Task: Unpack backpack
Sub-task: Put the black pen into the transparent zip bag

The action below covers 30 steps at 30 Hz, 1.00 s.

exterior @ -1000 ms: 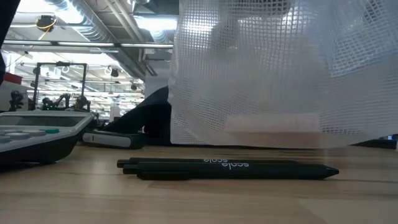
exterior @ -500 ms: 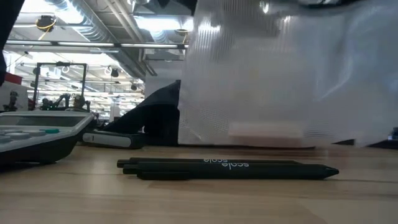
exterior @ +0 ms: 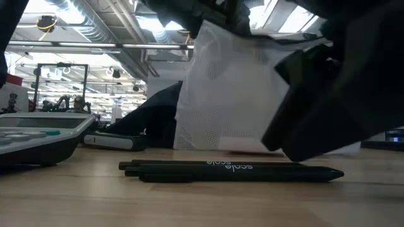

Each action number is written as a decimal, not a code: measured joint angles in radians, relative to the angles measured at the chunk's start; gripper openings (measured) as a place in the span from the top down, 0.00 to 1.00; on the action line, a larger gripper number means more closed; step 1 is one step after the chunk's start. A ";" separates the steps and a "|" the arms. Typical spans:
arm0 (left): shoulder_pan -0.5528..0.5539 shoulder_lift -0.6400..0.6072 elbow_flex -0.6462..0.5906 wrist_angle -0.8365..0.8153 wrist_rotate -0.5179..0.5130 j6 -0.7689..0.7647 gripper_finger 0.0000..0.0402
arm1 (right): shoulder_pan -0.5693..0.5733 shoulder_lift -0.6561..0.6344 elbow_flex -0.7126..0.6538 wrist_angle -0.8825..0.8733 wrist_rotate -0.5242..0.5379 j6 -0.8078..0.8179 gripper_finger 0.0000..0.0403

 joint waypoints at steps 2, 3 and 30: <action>0.001 0.000 -0.006 0.006 0.001 0.000 1.00 | -0.010 0.013 0.001 0.017 -0.010 -0.020 0.67; 0.002 0.000 -0.006 0.006 0.006 0.000 1.00 | -0.014 0.017 0.000 0.012 -0.011 -0.023 0.67; -0.005 0.000 -0.007 0.000 0.010 0.004 1.00 | -0.031 0.032 0.001 -0.029 -0.002 -0.037 0.67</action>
